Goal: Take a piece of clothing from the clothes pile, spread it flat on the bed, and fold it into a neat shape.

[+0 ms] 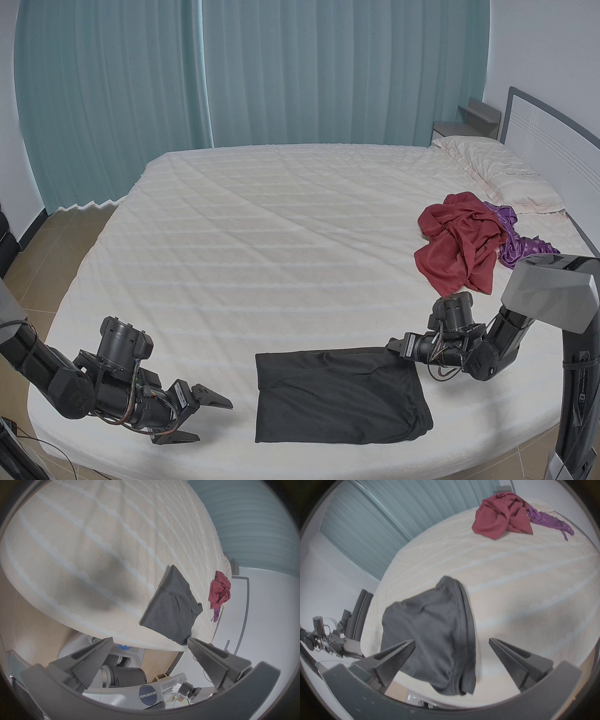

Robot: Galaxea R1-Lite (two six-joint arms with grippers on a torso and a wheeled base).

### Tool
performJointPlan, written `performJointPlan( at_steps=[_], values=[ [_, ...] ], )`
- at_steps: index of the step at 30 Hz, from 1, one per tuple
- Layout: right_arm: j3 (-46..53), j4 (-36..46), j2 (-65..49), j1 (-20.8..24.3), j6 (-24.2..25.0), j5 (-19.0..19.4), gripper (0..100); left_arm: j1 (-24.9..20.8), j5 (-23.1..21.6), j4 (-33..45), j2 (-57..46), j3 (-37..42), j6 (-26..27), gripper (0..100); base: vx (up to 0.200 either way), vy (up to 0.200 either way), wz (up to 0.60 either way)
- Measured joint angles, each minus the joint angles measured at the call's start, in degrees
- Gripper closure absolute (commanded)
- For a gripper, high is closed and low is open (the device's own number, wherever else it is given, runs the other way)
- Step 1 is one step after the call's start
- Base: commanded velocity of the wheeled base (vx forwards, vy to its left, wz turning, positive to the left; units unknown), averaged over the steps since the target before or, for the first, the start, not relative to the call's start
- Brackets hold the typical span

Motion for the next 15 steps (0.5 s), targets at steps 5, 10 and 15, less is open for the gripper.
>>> performJointPlan(
  at_steps=[5, 10, 15],
  values=[
    [-4.0, 1.7, 2.4, -0.4, 0.0, -0.8, 100, 0.0, 0.0, 0.0, 0.0, 0.0, 0.0, 0, 0.000, 0.000, 0.00],
    [-4.6, -0.2, 3.3, -1.6, 2.0, -1.8, 100, 0.0, 0.0, 0.0, 0.0, 0.0, 0.0, 0, 0.000, 0.000, 0.00],
    [-4.1, -3.2, 3.6, -2.2, 5.2, -2.8, 100, -0.1, 0.0, 0.0, 0.0, 0.0, 0.0, 0, 0.000, 0.000, 0.00]
  ],
)
